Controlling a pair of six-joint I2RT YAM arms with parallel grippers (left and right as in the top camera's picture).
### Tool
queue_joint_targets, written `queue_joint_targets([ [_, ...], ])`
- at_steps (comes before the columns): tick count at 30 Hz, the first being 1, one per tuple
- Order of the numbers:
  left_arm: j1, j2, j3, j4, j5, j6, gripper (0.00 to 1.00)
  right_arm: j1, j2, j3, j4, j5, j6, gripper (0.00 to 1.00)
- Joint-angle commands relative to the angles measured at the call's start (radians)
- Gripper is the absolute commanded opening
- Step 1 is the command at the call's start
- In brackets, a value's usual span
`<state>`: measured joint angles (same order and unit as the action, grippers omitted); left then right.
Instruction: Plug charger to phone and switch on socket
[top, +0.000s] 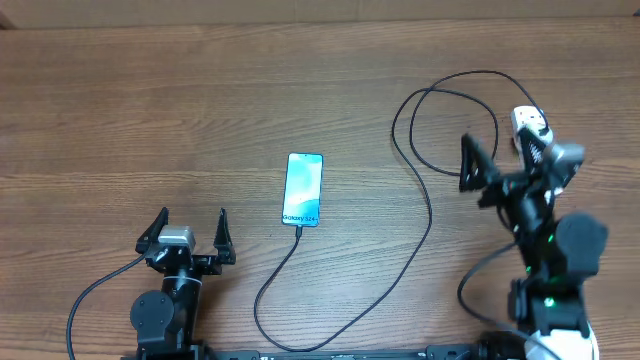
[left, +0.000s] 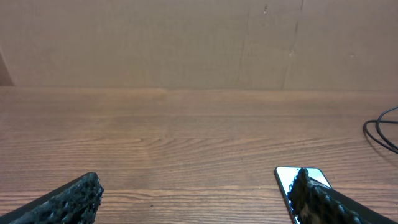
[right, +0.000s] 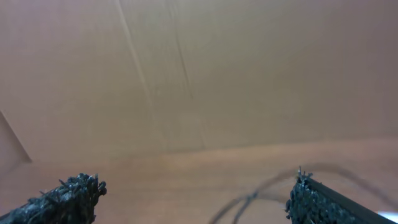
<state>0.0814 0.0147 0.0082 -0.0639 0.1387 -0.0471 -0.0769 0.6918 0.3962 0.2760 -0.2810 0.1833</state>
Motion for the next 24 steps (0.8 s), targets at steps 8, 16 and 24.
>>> queue_joint_targets([
  [8,0.01,-0.011,-0.003,-0.002,0.004,0.025,1.0,0.005,-0.275,-0.272,0.002,0.083,-0.001,1.0],
  [16,0.01,-0.011,-0.003,-0.002,0.004,0.025,1.0,0.005,-0.453,-0.363,-0.105,0.106,-0.001,1.0],
  [24,0.01,-0.011,-0.003,-0.002,0.004,0.025,1.0,0.005,-0.621,-0.388,-0.355,0.174,-0.001,1.0],
])
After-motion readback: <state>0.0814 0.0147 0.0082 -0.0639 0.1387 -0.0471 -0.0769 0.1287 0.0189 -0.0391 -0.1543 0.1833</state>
